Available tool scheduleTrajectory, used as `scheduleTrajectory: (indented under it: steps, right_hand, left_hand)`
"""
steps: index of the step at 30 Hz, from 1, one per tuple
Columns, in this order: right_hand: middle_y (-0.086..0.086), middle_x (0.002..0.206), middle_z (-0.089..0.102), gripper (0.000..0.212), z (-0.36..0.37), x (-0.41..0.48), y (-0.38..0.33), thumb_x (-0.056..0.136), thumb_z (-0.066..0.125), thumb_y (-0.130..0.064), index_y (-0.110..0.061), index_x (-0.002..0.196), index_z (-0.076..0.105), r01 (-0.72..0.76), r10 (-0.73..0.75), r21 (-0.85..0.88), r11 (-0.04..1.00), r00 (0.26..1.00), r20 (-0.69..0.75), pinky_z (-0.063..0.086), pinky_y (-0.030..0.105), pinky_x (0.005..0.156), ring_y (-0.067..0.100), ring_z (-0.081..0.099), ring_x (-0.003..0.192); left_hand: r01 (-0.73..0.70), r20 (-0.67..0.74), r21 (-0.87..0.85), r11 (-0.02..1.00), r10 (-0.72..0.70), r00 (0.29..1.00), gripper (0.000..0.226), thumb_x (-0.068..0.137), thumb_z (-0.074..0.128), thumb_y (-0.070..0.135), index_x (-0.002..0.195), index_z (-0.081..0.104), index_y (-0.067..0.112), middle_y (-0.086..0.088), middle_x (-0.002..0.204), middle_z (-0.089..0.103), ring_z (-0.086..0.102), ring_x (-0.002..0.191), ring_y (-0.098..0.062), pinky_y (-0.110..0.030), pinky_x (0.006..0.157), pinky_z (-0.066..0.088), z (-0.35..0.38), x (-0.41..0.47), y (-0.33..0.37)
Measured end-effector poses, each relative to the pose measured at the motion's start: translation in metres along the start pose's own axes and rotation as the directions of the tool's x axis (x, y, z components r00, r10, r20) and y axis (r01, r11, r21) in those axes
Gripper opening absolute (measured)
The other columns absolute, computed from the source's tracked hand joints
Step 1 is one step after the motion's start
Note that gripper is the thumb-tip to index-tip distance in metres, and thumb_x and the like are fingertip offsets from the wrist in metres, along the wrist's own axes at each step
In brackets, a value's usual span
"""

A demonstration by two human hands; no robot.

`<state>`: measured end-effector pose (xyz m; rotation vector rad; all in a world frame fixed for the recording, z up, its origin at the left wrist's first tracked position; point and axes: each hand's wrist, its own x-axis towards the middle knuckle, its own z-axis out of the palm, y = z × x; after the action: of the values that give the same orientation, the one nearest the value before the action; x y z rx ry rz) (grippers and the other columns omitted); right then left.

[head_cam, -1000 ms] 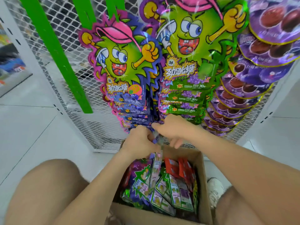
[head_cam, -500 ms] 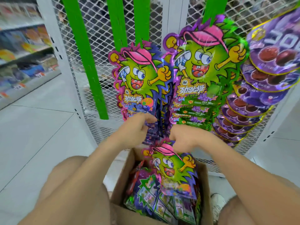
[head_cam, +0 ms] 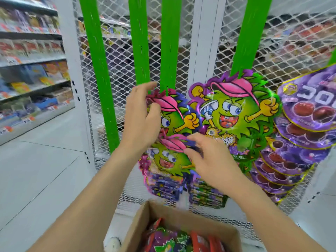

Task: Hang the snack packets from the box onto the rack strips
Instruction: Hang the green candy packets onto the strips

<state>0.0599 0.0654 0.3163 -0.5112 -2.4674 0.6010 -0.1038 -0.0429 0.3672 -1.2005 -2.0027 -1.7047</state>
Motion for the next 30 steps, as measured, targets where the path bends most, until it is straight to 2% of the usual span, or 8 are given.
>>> scheduleTrajectory:
  steps: [4,7,11,15,18,22,26,30]
  right_hand:
    - [-0.007,0.089,0.078,0.013,-0.018,0.035,-0.027,0.095,0.075,-0.025,-0.02,0.106,0.077,0.107,-0.05,0.113,0.988,0.906,-0.421,0.053,0.037,0.079,0.015,0.071,0.081]
    - [-0.003,0.087,0.077,0.01,-0.03,0.061,-0.045,0.098,0.071,-0.021,-0.018,0.102,0.078,0.17,-0.133,0.013,0.985,0.813,-0.567,0.047,0.037,0.075,0.015,0.065,0.076]
    - [-0.014,0.084,0.074,0.014,-0.04,0.093,-0.057,0.095,0.073,-0.023,-0.025,0.109,0.074,0.168,-0.053,0.136,0.976,0.796,-0.603,0.05,0.022,0.074,0.0,0.066,0.077]
    - [-0.015,0.082,0.072,0.014,-0.043,0.106,-0.066,0.094,0.072,-0.016,-0.022,0.102,0.063,0.251,-0.011,0.265,0.931,0.745,-0.667,0.054,0.026,0.074,0.003,0.07,0.078]
    - [-0.012,0.082,0.068,0.015,-0.043,0.108,-0.073,0.094,0.069,-0.011,-0.019,0.098,0.057,0.315,-0.066,0.223,0.923,0.698,-0.713,0.053,0.025,0.073,0.008,0.068,0.078]
    - [-0.015,0.077,0.06,0.017,-0.04,0.115,-0.079,0.093,0.069,-0.009,-0.017,0.093,0.054,0.343,-0.102,0.173,0.923,0.653,-0.75,0.05,0.023,0.069,0.006,0.063,0.072]
    - [-0.016,0.075,0.055,0.02,-0.038,0.12,-0.083,0.093,0.068,-0.007,-0.018,0.092,0.051,0.331,-0.11,0.125,0.935,0.608,-0.786,0.045,0.019,0.066,0.005,0.058,0.068]
    - [-0.008,0.078,0.061,0.016,-0.035,0.117,-0.079,0.093,0.067,-0.007,-0.015,0.094,0.053,0.289,-0.148,0.055,0.956,0.635,-0.758,0.043,0.019,0.068,0.01,0.058,0.073]
  left_hand:
    - [0.051,0.028,-0.125,0.991,-0.048,0.998,0.058,0.09,0.041,0.02,0.147,0.053,0.017,0.006,0.139,0.062,0.055,0.13,-0.004,-0.03,0.115,0.042,0.006,0.035,0.009]
    - [0.079,0.01,-0.196,0.977,-0.079,0.997,0.049,0.093,0.043,0.025,0.138,0.061,0.016,0.006,0.126,0.068,0.061,0.117,-0.003,-0.026,0.103,0.046,0.008,0.051,0.014]
    - [0.179,0.045,-0.275,0.945,-0.173,0.984,0.051,0.091,0.052,0.049,0.104,0.072,0.005,-0.013,0.091,0.068,0.061,0.085,-0.015,-0.042,0.083,0.047,0.003,0.072,0.013]
    - [0.288,0.214,-0.311,0.906,-0.229,0.95,0.051,0.097,0.058,0.057,0.082,0.072,0.01,0.008,0.077,0.072,0.068,0.07,-0.013,-0.025,0.076,0.051,-0.004,0.073,0.024]
    - [0.291,0.247,-0.342,0.894,-0.213,0.945,0.037,0.105,0.058,0.042,0.095,0.081,0.014,-0.004,0.09,0.082,0.08,0.088,-0.026,-0.042,0.088,0.064,-0.005,0.07,0.035]
    - [0.354,0.291,-0.375,0.857,-0.254,0.923,0.039,0.103,0.059,0.044,0.082,0.083,0.022,-0.008,0.088,0.082,0.08,0.081,-0.029,-0.048,0.089,0.064,-0.01,0.071,0.041]
    - [0.317,0.346,-0.381,0.868,-0.184,0.92,0.04,0.106,0.056,0.047,0.104,0.082,0.016,-0.01,0.095,0.082,0.08,0.088,-0.032,-0.052,0.093,0.062,-0.011,0.07,0.041]
    - [0.256,0.348,-0.332,0.908,-0.134,0.928,0.039,0.109,0.054,0.041,0.103,0.081,0.014,-0.012,0.099,0.081,0.078,0.097,-0.035,-0.055,0.099,0.059,-0.013,0.071,0.033]
